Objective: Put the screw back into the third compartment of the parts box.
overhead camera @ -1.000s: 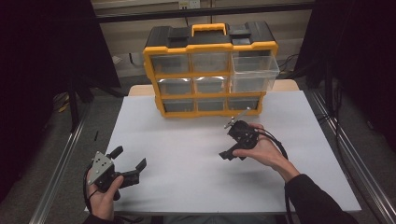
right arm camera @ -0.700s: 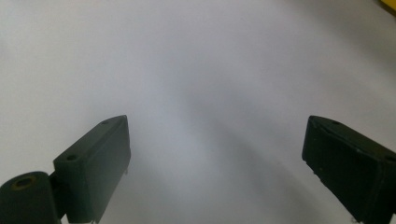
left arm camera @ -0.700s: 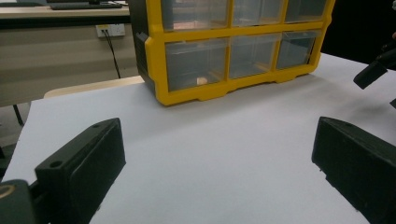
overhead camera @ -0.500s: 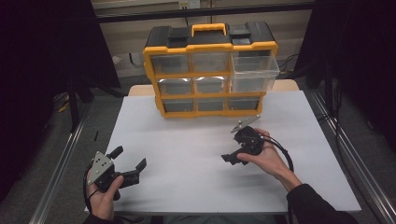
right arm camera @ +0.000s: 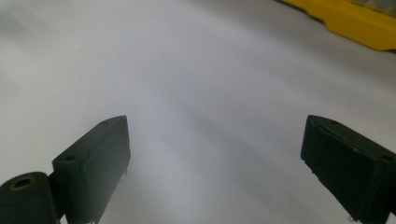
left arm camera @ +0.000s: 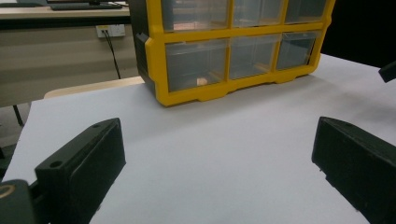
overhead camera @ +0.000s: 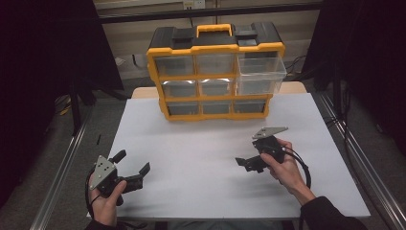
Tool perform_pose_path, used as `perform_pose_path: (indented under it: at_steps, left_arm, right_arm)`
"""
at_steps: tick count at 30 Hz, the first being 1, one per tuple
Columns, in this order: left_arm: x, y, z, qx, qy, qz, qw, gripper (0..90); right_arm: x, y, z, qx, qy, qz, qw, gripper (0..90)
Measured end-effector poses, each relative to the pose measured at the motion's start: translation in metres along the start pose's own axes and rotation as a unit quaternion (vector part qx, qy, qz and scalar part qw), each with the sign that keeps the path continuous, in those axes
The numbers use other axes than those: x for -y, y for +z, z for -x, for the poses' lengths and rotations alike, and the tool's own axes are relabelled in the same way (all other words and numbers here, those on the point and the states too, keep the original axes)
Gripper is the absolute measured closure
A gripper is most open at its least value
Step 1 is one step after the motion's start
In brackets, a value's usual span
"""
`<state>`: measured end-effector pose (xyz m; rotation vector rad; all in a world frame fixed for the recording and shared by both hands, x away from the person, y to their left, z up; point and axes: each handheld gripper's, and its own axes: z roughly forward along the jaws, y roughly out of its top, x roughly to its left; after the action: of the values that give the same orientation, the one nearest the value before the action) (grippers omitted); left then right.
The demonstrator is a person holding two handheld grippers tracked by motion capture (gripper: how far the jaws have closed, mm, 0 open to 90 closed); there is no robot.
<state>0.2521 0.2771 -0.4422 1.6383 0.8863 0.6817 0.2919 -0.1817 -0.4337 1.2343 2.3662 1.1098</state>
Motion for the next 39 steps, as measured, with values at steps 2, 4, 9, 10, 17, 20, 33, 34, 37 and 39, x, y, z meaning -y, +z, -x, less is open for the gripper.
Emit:
perform_pose_path:
  at_steps: [2,4,9,10,17,20,33,34,37,39]
  left_arm:
    - [0.000,0.000,0.000,0.000,-0.001,-0.001,1.0000,2.6]
    - [0.000,0.000,0.000,-0.001,-0.004,0.001,1.0000,2.6]
    - [0.001,0.001,-0.001,0.002,-0.007,0.001,1.0000,2.6]
    - [0.001,0.001,-0.001,0.002,-0.006,0.000,1.0000,2.6]
    - [0.002,0.000,-0.002,-0.001,-0.009,0.000,1.0000,2.6]
    - [0.002,-0.003,-0.002,-0.006,-0.004,-0.002,1.0000,2.6]
    - [0.001,-0.004,-0.001,-0.008,-0.004,0.000,1.0000,2.6]
    - [0.001,-0.004,0.000,-0.008,-0.005,0.001,1.0000,2.6]
    - [0.001,-0.004,-0.001,-0.007,-0.002,-0.001,1.0000,2.6]
    - [0.001,-0.004,-0.001,-0.008,-0.003,-0.001,1.0000,2.6]
  right_arm:
    - [0.004,-0.006,0.002,0.009,0.004,0.014,0.9999,7.4]
    - [0.008,-0.011,0.003,0.015,0.006,0.024,0.9996,7.7]
    - [0.017,-0.025,0.006,0.039,0.017,0.047,0.9980,8.0]
    - [0.018,-0.028,0.007,0.041,0.020,0.051,0.9976,8.0]
    - [0.031,-0.046,0.008,0.062,0.037,0.077,0.9944,7.6]
    - [0.038,-0.053,0.009,0.074,0.043,0.090,0.9923,7.2]
    - [0.069,-0.083,0.013,0.110,0.066,0.136,0.9823,4.6]
    - [0.071,-0.083,0.013,0.115,0.066,0.142,0.9810,4.7]
    - [0.072,-0.084,0.015,0.123,0.071,0.155,0.9777,4.2]
    - [0.073,-0.084,0.017,0.118,0.079,0.157,0.9774,2.5]
